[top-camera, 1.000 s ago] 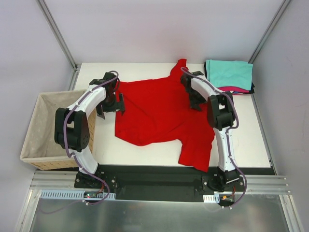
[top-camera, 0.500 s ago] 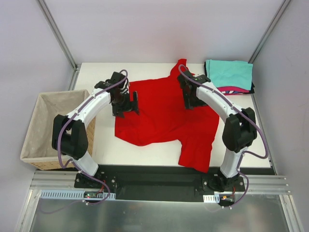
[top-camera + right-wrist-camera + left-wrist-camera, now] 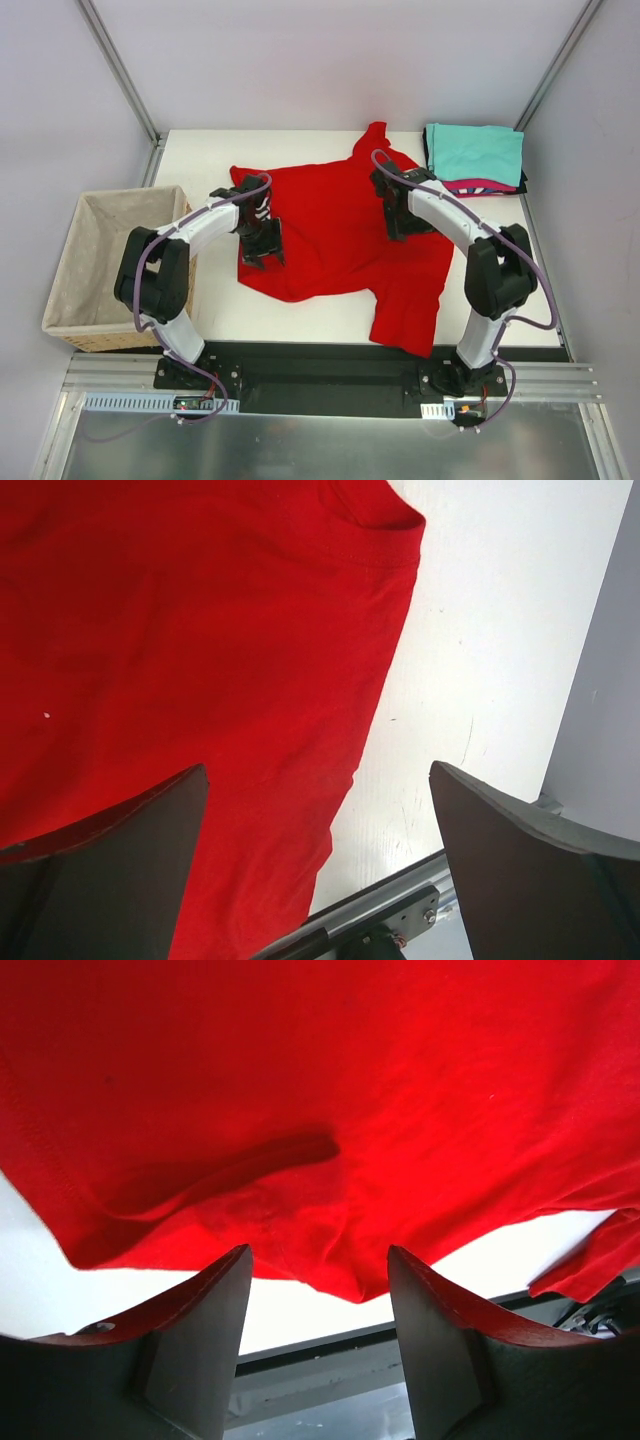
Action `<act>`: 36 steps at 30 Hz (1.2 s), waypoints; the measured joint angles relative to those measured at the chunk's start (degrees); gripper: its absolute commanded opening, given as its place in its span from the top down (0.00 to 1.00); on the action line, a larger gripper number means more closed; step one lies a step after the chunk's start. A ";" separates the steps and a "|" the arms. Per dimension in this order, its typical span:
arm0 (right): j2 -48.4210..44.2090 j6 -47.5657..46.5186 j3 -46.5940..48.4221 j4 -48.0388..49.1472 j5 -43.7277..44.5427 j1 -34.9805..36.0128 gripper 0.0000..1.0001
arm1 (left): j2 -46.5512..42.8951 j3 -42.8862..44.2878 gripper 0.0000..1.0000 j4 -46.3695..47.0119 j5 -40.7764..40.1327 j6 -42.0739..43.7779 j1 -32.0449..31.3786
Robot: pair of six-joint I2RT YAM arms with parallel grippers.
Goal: Fold and stack the t-shirts
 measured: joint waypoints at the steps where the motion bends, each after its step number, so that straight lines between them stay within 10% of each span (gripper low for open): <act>1: -0.42 0.09 -0.04 0.20 0.00 0.00 0.03 | 0.35 0.00 0.46 0.22 0.00 -0.15 -0.20; 26: -2.27 0.55 -3.19 2.36 0.13 0.00 0.03 | 6.29 0.09 0.61 1.14 -0.72 -1.53 -2.10; 36: -2.27 0.59 -3.19 2.43 0.07 0.17 0.03 | -4.63 -0.11 0.48 0.63 -4.11 -2.80 -2.10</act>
